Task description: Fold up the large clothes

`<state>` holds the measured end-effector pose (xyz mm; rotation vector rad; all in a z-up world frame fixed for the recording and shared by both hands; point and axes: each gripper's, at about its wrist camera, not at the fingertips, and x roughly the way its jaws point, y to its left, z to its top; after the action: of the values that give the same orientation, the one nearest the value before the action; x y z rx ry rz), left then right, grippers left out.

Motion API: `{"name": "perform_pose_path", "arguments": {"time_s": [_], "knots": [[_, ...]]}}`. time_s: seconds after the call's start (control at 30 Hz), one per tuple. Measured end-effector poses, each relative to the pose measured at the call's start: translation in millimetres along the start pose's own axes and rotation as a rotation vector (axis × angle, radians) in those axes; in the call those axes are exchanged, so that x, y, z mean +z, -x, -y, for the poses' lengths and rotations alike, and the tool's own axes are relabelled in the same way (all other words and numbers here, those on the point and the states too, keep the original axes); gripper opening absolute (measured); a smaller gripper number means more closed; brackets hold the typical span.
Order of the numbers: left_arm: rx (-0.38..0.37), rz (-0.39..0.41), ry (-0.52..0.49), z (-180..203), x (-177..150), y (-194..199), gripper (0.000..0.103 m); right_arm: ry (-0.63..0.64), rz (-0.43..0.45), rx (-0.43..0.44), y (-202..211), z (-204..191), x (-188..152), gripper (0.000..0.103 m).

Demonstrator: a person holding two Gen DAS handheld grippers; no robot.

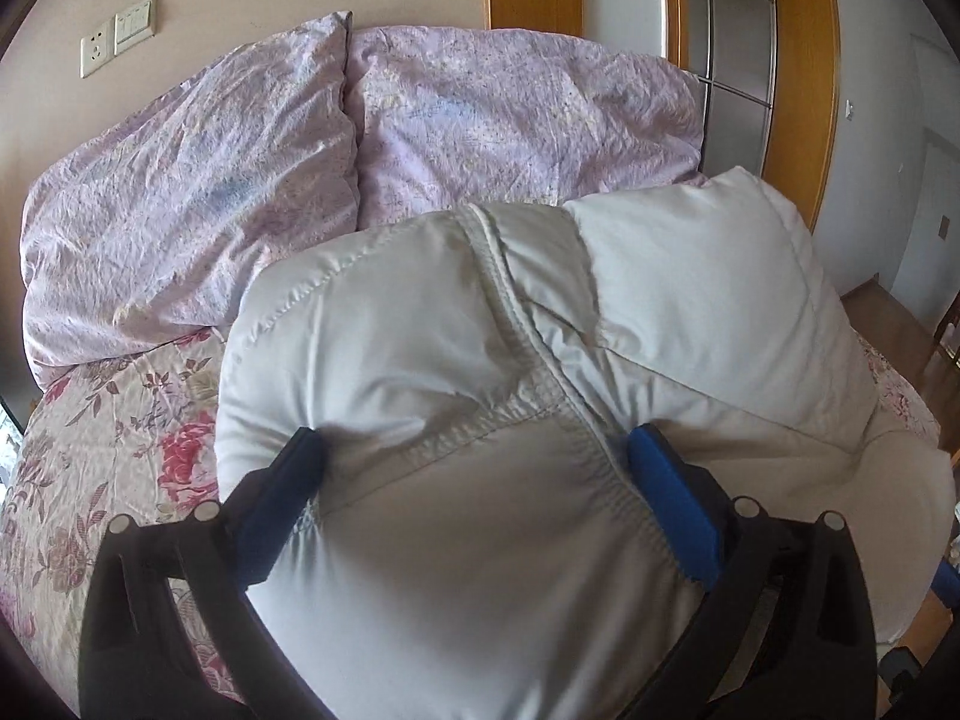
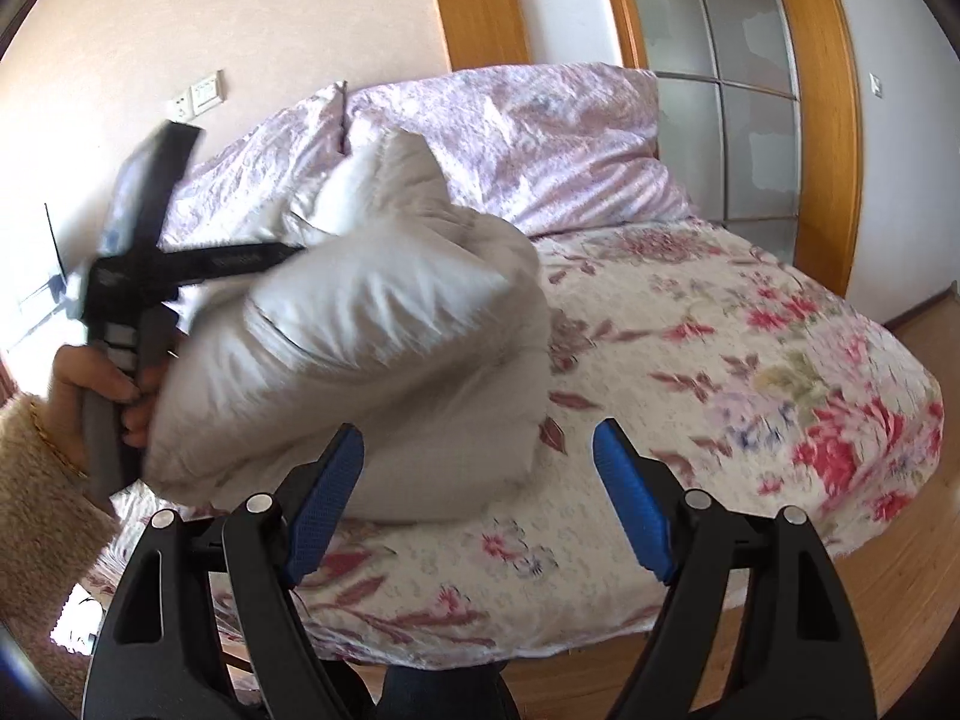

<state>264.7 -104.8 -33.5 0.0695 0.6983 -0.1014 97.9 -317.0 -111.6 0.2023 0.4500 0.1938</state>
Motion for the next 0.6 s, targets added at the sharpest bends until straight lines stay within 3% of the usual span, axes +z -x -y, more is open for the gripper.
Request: {"name": "perform_pose_path", "arguments": {"time_s": [0.23, 0.37, 0.43, 0.6], "knots": [[-0.011, 0.005, 0.008, 4, -5, -13, 0.101, 0.13, 0.085, -0.006, -13, -46, 82, 0.08], [-0.019, 0.006, 0.014, 2, -5, -12, 0.101, 0.105, 0.056, 0.077, -49, -59, 128, 0.08], [-0.024, 0.009, 0.018, 0, -5, -11, 0.101, 0.094, 0.037, 0.1, -68, -59, 141, 0.076], [-0.033, 0.016, 0.025, 0, -6, -11, 0.101, 0.01, -0.04, 0.21, -112, -48, 155, 0.052]]}}
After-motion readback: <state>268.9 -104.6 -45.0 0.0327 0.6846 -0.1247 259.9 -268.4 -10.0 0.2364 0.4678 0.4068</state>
